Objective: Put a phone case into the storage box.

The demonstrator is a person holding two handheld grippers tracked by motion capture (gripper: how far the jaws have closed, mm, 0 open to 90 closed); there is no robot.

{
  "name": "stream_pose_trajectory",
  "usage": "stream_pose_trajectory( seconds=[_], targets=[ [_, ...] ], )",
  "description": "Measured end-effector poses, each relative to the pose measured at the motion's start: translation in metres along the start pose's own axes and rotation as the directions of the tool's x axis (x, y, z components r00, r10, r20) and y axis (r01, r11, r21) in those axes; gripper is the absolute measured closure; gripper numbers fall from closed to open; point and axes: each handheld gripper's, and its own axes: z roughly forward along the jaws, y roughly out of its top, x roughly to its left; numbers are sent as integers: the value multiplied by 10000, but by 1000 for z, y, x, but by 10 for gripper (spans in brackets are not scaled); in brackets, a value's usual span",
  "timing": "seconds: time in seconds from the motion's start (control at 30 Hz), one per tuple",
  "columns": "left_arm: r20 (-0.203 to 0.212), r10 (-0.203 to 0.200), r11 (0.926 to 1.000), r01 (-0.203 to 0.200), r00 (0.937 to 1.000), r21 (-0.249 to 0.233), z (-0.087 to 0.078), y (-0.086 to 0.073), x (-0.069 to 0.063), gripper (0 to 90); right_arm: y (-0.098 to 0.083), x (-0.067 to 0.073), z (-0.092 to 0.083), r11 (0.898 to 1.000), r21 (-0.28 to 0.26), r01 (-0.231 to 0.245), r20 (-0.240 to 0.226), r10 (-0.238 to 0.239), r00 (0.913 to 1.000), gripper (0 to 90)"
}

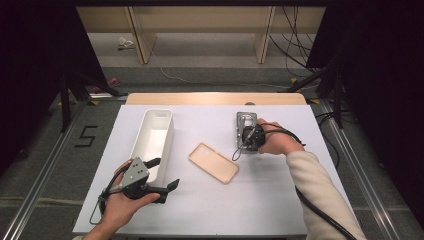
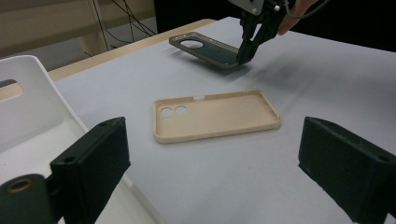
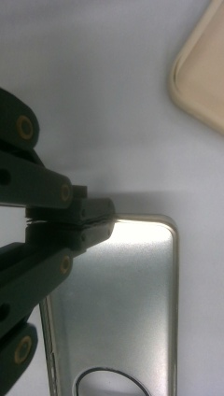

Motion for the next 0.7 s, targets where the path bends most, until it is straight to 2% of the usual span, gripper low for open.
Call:
stream_pose_trajectory(
  seconds=[0.07, 0.1, 0.23, 0.33, 0.37, 0.4, 0.43, 0.47, 0.5, 0.53, 0.57, 0.6, 0.63, 0.67, 0.7],
  targets=[
    [-7, 2, 10000, -2, 10000, 8, 0, 0, 0, 83, 0, 1, -1, 10000, -14, -29, 70, 30, 10000, 893],
    [-13, 2, 10000, -2, 10000, 5, 0, 0, 0, 85, -2, 3, -3, 9995, -286, -107, 82, 110, 9999, 893],
    [-42, -17, 10000, 17, 10000, 8, 0, 0, 0, 85, -3, 6, -5, 9984, -524, -218, 176, 228, 9996, 893],
    [-52, -8, 10000, 8, 10000, 23, 0, 0, 0, 86, -6, 13, -9, 9914, -1202, -519, 210, 549, 9983, 893],
    [-56, -4, 10000, 5, 10000, 27, 0, 0, 0, 86, -6, 13, -9, 9914, -1202, -519, 210, 549, 9983, 893],
    [-64, -9, 10000, 9, 10000, 31, 0, 0, 0, 87, -8, 17, -11, 9812, -1789, -728, 159, 769, 9969, 894],
    [-64, -9, 10000, 9, 10000, 31, 0, 0, 0, 87, -8, 17, -11, 9812, -1789, -728, 159, 769, 9969, 894],
    [-66, 0, 10000, 0, 10000, 32, 0, 0, 0, 87, -9, 19, -12, 9759, -2018, -833, 110, 873, 9961, 893],
    [-72, 4, 10000, -4, 10000, 32, 0, 0, 0, 88, -9, 22, -13, 9675, -2334, -970, 118, 1026, 9947, 893],
    [-100, 10, 10000, -10, 9999, 29, 0, 0, 0, 88, -10, 27, -15, 9546, -2796, -1030, 116, 1106, 9938, 894],
    [-100, 10, 10000, -10, 9999, 29, 0, 0, 0, 89, -10, 27, -15, 9546, -2796, -1030, 116, 1106, 9938, 894],
    [-97, -6, 10000, 6, 10000, 28, 0, 0, 0, 89, -11, 28, -16, 9494, -2961, -1044, 131, 1134, 9935, 894],
    [-95, -10, 10000, 10, 10000, 33, 0, 0, 0, 90, -12, 34, -19, 9288, -3487, -1256, 7, 1342, 9910, 894],
    [-96, -4, 10000, 5, 10000, 44, 0, 0, 0, 90, -12, 34, -19, 9288, -3487, -1256, 7, 1342, 9910, 894],
    [-95, -1, 10000, 2, 10000, 44, 0, 0, 0, 91, -12, 37, -20, 9185, -3722, -1334, -46, 1419, 9899, 894]
  ],
)
